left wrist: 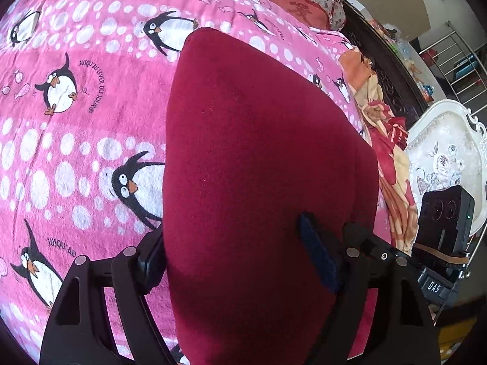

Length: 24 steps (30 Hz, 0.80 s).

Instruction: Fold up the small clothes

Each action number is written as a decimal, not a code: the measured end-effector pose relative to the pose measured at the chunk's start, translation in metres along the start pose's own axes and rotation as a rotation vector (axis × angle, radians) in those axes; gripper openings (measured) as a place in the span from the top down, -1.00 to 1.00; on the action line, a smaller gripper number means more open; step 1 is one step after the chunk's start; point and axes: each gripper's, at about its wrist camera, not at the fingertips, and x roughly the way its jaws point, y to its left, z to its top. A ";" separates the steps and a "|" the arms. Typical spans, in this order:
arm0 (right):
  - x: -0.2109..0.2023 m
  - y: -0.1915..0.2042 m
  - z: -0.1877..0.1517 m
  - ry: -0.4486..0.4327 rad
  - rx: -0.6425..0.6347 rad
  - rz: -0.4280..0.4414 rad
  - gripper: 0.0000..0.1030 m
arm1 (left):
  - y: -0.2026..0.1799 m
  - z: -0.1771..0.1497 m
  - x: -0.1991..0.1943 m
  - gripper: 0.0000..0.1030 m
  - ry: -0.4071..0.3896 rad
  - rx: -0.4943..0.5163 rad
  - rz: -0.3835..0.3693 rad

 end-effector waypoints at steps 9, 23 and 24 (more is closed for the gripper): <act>-0.028 0.048 0.003 -0.054 -0.124 0.005 0.12 | 0.001 0.000 -0.046 0.07 -0.015 0.049 -0.022; 0.070 0.127 -0.012 0.106 -0.235 -0.027 0.02 | 0.088 -0.010 -0.102 0.07 -0.044 -0.028 0.242; 0.070 0.131 -0.014 0.089 -0.284 -0.081 -0.01 | 0.093 -0.012 -0.101 0.06 -0.055 -0.050 0.224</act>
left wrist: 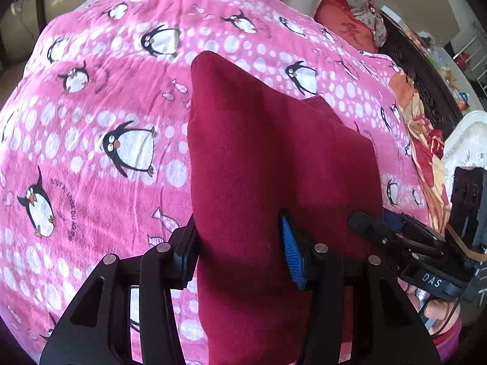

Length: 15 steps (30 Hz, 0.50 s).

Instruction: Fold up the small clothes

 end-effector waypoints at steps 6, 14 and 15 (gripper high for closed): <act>-0.048 0.019 0.009 -0.100 -0.123 -0.081 -0.10 | -0.003 -0.002 -0.002 -0.01 -0.023 0.000 0.017; -0.033 0.061 0.010 -0.071 -0.295 0.003 0.12 | -0.010 0.000 -0.011 -0.10 -0.085 0.029 0.109; -0.025 0.061 0.006 -0.048 -0.306 0.002 0.12 | -0.011 -0.001 -0.015 -0.10 -0.103 0.041 0.131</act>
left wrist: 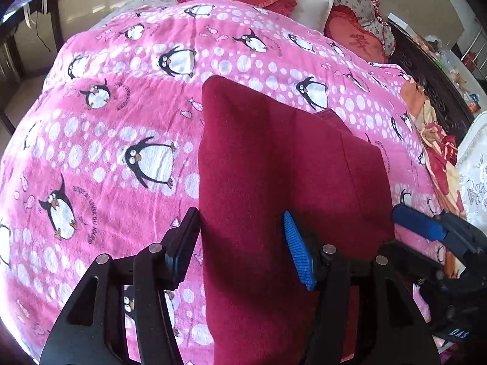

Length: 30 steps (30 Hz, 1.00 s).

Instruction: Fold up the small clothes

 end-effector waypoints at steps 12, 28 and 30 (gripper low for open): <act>0.007 0.001 -0.031 0.049 -0.008 -0.093 0.12 | -0.008 -0.011 -0.036 -0.10 -0.125 0.028 0.094; -0.059 0.024 -0.035 -0.038 0.252 -0.144 -0.27 | -0.030 -0.031 -0.088 -0.10 -0.243 0.063 0.106; -0.061 0.028 -0.035 -0.050 0.234 -0.179 -0.27 | -0.030 -0.034 -0.092 -0.10 -0.252 0.068 0.114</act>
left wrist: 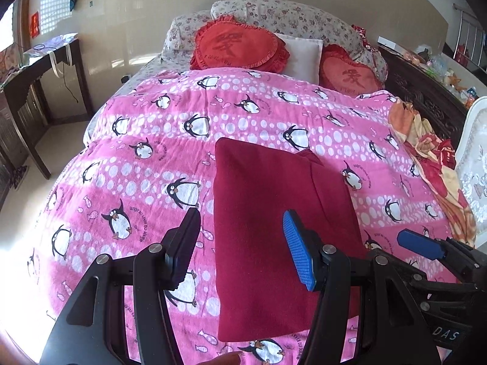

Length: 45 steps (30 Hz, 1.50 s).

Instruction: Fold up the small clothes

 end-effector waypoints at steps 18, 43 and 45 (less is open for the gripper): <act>0.002 0.009 0.017 -0.057 -0.021 -0.042 -0.28 | 0.009 -0.003 -0.017 -0.10 -0.035 0.000 0.023; 0.020 0.010 0.016 -0.010 -0.027 -0.040 -0.28 | 0.005 -0.008 -0.004 -0.10 -0.005 -0.002 0.026; 0.021 0.010 0.016 -0.006 -0.026 -0.039 -0.28 | 0.005 -0.008 -0.003 -0.10 -0.002 -0.002 0.025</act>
